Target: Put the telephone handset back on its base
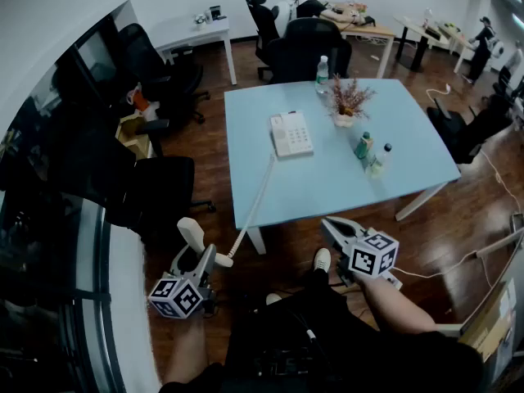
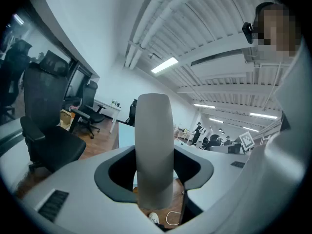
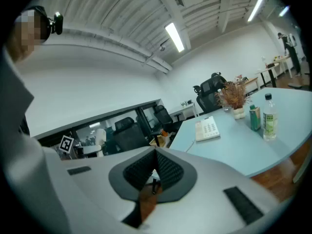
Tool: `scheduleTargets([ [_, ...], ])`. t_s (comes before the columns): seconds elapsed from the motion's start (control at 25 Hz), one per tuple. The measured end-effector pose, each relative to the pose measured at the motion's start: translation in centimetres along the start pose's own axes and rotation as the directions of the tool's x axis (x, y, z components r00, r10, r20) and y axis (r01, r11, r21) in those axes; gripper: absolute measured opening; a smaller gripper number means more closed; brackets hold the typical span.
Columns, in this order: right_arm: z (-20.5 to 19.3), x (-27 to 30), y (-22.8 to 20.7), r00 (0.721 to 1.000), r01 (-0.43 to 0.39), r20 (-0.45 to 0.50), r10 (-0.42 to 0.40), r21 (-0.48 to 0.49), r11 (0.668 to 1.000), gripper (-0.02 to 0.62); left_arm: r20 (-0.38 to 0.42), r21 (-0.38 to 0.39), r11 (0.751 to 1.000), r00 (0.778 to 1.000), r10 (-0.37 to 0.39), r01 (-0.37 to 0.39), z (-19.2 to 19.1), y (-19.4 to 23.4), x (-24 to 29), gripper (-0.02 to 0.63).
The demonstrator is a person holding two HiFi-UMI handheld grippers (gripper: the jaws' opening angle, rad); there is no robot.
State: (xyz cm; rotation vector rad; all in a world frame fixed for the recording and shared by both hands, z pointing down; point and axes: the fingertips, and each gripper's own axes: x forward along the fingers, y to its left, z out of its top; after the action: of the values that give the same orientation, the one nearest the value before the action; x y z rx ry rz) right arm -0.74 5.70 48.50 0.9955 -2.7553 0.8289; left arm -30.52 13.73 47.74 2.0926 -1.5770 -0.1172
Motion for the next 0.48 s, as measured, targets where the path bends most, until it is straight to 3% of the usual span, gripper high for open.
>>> scheduleTargets([
  [0.48,0.9,-0.9,-0.1,1.000,0.024,0.002,-0.024,-0.011,1.000,0.015,-0.016,0.010,1.000,1.000,-0.020,0.020,-0.1,-0.5,1.2,0.216],
])
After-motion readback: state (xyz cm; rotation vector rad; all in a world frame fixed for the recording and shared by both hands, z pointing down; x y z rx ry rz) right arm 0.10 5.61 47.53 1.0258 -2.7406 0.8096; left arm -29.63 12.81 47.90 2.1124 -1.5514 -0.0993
